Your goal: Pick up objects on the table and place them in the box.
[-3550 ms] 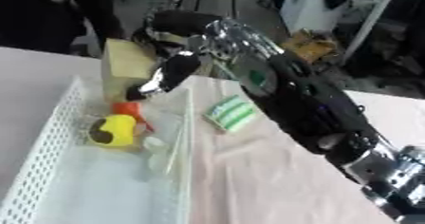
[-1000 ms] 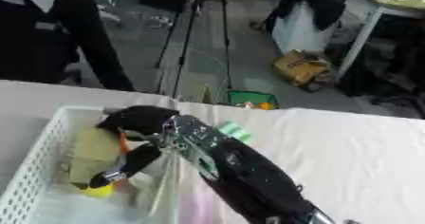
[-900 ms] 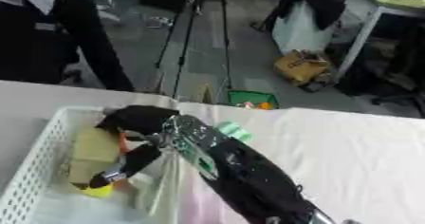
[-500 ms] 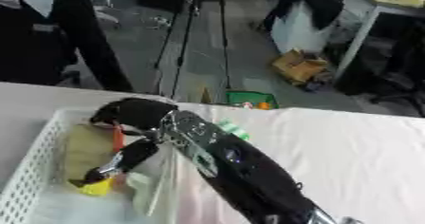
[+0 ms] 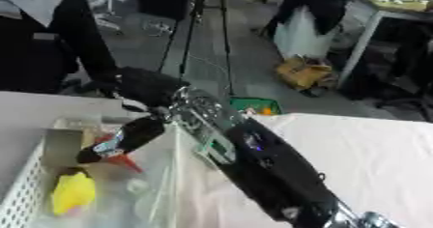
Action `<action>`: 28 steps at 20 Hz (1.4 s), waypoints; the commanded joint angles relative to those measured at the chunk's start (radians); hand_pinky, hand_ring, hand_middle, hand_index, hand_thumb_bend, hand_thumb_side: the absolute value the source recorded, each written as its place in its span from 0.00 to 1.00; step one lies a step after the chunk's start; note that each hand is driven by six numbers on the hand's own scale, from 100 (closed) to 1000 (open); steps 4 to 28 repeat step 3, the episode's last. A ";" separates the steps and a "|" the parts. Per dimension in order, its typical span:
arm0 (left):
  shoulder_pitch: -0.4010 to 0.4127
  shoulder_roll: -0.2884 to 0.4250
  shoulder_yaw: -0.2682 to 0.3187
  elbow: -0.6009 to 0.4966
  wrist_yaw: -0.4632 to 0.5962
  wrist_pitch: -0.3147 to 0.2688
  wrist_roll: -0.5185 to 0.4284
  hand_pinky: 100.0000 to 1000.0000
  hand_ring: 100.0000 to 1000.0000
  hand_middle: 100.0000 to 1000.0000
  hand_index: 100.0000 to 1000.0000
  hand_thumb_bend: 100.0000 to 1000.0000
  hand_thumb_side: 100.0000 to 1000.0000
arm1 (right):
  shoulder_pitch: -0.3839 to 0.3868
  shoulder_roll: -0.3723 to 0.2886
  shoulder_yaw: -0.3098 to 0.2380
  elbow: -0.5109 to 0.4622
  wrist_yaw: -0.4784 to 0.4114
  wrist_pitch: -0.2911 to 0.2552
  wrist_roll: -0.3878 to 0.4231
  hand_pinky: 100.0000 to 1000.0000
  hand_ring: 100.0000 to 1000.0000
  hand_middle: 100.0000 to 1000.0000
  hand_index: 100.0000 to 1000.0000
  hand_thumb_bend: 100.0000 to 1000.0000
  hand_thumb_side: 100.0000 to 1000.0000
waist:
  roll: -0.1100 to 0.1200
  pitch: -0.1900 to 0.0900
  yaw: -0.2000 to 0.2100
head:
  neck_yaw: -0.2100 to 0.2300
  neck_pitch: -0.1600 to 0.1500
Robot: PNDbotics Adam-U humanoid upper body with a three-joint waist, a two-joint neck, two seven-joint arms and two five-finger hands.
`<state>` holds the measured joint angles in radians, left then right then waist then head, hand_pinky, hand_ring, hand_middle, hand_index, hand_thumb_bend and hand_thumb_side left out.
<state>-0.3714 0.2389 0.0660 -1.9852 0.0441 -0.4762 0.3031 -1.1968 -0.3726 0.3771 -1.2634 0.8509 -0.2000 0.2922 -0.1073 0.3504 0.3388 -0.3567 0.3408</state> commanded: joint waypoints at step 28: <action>0.002 0.028 0.013 -0.015 0.000 -0.002 0.010 0.96 0.92 1.00 0.91 0.00 1.00 | -0.009 -0.091 -0.071 -0.118 -0.180 0.072 -0.004 0.94 0.91 0.85 0.99 0.63 1.00 | 0.022 -0.036 -0.010 | 0.042 0.021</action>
